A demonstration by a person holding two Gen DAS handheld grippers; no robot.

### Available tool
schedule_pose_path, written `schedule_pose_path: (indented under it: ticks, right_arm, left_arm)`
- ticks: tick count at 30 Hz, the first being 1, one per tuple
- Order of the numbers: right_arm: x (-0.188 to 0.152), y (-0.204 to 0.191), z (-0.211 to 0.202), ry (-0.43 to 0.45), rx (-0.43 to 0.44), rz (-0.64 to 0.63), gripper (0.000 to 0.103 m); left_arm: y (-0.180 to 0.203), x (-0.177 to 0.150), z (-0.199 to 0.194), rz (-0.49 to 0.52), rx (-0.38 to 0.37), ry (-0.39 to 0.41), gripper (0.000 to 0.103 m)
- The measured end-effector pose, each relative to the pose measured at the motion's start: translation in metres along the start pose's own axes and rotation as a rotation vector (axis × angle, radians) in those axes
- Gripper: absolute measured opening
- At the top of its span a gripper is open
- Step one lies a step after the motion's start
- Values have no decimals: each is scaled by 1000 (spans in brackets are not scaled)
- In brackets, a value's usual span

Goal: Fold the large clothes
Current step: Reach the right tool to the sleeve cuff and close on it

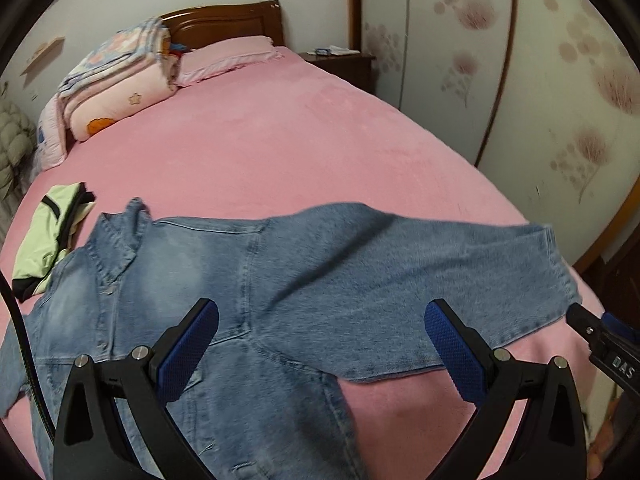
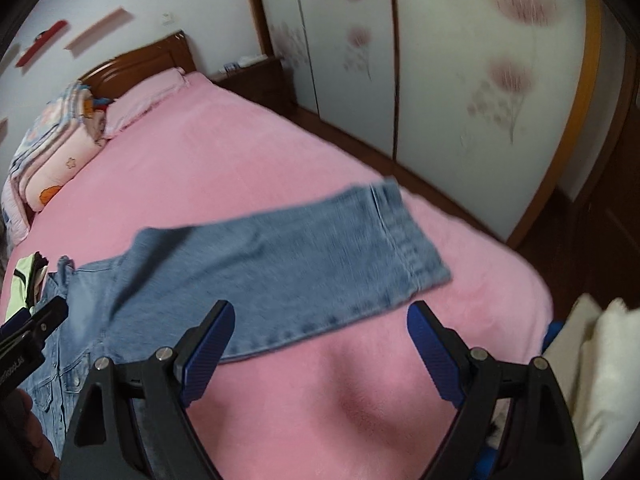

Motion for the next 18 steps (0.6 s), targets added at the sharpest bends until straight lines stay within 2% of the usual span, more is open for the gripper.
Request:
schedule_pose_path:
  ticks: [4,11,14,17,18]
  right_arm:
    - [-14,14,40,-75,17,66,88]
    - [-19,29,82,-146,71,179,78]
    - [-17,32,99,-167,87,211,69]
    - [-12,35,113,-169,78,232,55]
    - [-11,36,114,-165,78,236,47]
  left_arm:
    - [14,-4,20,35,-21,-9,102]
    - [33,-4,35,75,-53,0,102]
    - [36,-3,41,71,-65,-15,102]
    - [35,-2,41,60,-72,-15,102]
    - [35,-2,40,57,-72,-14,102]
Point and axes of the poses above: each gripper's, at about its wrist camera, not at the fingertips, and z roughly the way its jaws point, y to its right, x to its top, the point moved 7 cm from there along z, roughly the way its jaws point, and after that the axes turned 8 degrees about -x, right-handed, at the moved point
